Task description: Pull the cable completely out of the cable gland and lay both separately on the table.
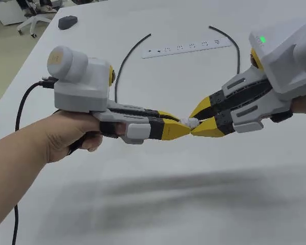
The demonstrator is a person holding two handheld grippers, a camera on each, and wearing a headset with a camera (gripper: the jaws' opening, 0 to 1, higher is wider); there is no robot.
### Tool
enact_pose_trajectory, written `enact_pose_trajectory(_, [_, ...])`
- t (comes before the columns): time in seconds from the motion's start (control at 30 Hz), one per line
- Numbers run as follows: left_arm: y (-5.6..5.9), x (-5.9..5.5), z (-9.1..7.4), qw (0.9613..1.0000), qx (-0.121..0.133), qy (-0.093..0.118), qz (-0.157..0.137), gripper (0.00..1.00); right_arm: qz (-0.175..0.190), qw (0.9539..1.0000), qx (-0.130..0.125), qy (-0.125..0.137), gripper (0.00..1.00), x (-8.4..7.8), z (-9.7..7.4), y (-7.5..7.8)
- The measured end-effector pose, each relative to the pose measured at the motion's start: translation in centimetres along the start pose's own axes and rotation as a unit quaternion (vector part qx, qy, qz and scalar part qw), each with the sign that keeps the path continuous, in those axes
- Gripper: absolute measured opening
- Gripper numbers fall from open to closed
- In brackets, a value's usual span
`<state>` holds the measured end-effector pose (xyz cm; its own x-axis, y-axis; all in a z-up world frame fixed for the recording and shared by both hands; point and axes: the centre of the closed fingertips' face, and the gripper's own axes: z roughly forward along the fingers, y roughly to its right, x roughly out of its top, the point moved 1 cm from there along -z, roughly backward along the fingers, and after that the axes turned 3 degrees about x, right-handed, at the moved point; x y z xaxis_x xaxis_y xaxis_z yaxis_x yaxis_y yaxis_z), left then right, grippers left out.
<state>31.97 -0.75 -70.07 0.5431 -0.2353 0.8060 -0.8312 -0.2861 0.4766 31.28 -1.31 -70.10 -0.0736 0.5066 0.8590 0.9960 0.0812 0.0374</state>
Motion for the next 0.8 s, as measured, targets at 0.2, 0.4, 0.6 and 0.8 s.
enact_pose_trajectory(0.2, [0.1,-0.2,0.2,0.9999,0.001,-0.002,-0.017,0.14,-0.002,0.9999,0.002,-0.012,0.08,-0.2,0.0,-0.1])
enact_pose_trajectory(0.4, [0.3,0.2,0.4,0.9994,0.009,0.005,0.032,0.14,0.028,0.9995,-0.002,-0.013,0.08,-0.9,-0.7,0.4])
enact_pose_trajectory(0.6, [0.6,0.0,0.9,0.9976,0.011,0.003,0.068,0.14,0.035,0.9991,-0.004,-0.024,0.02,-1.9,-0.9,0.4])
enact_pose_trajectory(0.8, [0.5,-0.3,0.9,0.9967,0.013,-0.007,0.080,0.14,0.034,0.9991,-0.002,-0.025,0.00,-2.3,-0.8,0.0])
